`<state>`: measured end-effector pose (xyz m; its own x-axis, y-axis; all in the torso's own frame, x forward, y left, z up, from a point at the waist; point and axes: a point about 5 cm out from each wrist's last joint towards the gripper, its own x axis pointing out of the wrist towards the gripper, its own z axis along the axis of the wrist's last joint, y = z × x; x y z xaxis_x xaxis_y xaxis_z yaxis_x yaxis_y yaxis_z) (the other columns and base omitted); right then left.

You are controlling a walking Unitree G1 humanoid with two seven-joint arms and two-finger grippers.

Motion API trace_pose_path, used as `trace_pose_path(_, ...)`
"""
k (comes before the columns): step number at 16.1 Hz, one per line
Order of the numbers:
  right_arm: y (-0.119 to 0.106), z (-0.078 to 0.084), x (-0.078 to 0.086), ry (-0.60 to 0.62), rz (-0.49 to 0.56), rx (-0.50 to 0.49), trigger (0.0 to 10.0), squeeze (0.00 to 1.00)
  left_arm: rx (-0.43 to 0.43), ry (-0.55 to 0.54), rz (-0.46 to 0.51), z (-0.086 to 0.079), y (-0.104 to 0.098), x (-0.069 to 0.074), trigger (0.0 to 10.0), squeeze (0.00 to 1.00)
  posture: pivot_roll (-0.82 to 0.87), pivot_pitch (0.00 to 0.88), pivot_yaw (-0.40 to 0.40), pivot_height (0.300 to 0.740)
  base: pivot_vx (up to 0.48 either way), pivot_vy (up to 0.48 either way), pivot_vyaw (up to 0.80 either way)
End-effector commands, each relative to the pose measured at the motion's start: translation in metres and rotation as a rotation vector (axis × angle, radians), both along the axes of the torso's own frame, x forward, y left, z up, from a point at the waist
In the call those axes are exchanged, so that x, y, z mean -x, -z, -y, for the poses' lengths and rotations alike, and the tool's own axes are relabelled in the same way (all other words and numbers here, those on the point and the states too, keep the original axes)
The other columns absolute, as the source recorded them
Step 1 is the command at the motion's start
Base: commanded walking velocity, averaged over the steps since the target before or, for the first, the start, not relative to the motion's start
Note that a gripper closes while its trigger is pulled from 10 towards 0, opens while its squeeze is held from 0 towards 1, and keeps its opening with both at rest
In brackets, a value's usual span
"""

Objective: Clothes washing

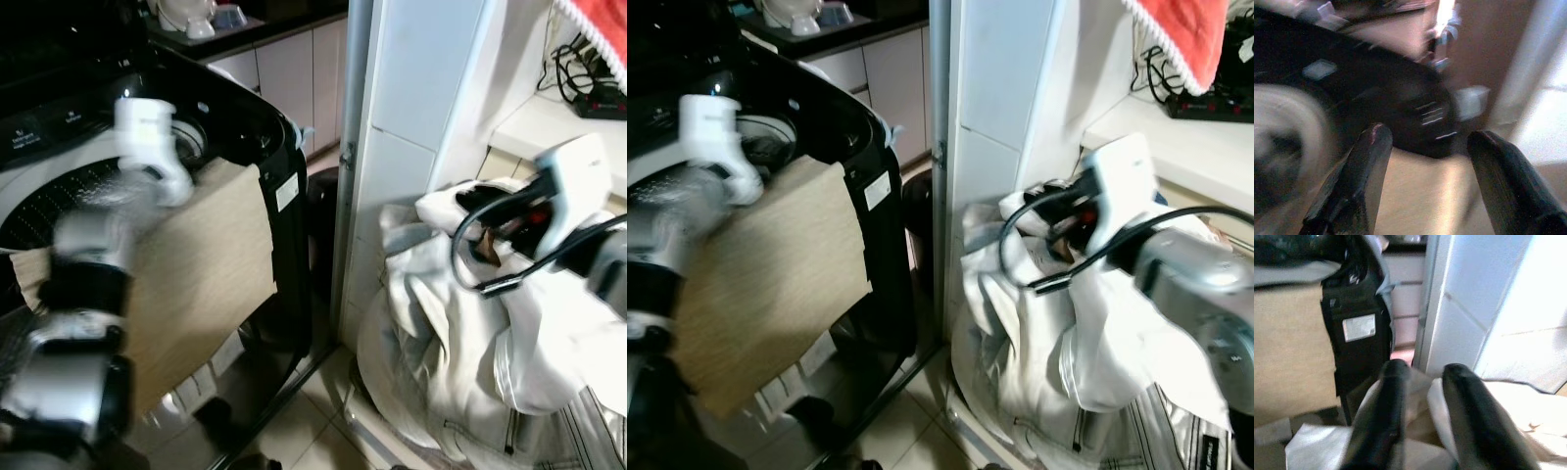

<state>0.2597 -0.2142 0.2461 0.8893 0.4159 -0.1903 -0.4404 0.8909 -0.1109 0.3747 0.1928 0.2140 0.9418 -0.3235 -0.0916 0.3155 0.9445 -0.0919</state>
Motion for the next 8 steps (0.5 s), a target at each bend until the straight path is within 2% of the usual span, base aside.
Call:
trace_pose_path(1,-0.005,0.012,0.002,0.065,0.010,0.011,10.0,1.00,-0.062,0.039,0.021,0.009,-0.003,0.005,10.0,0.00,-0.19,0.003,0.059,0.740,0.000,0.000,0.00)
trace_pose_path(3,-0.002,0.023,0.004,0.153,0.005,0.019,10.0,1.00,-0.120,0.097,0.046,0.026,-0.001,0.014,10.0,0.00,-0.20,0.003,0.064,0.740,0.000,0.000,0.00)
trace_pose_path(4,0.002,0.029,0.005,0.214,-0.005,0.007,10.0,1.00,-0.093,0.169,0.064,0.039,-0.003,0.019,10.0,0.00,-0.20,0.002,0.067,0.740,0.000,0.000,0.00)
trace_pose_path(5,0.008,0.033,0.009,0.261,-0.021,-0.002,10.0,0.72,0.030,0.206,0.072,0.052,-0.006,0.027,10.0,0.00,-0.20,0.001,0.070,0.740,0.000,0.000,0.00)
trace_pose_path(6,0.011,0.033,0.011,0.271,-0.029,-0.003,10.0,0.72,0.075,0.199,0.088,0.057,-0.009,0.029,10.0,0.00,-0.20,0.001,0.071,0.740,0.000,0.000,0.00)
trace_pose_path(7,0.014,0.033,0.013,0.283,-0.036,-0.007,10.0,0.30,0.112,0.183,0.088,0.062,-0.010,0.031,10.0,0.00,-0.20,0.001,0.072,0.740,0.000,0.000,0.00)
trace_pose_path(8,0.016,0.033,0.017,0.293,-0.045,-0.024,10.0,0.00,0.080,0.127,0.060,0.067,-0.006,0.033,10.0,0.00,-0.20,0.000,0.073,0.740,0.000,0.000,0.00)
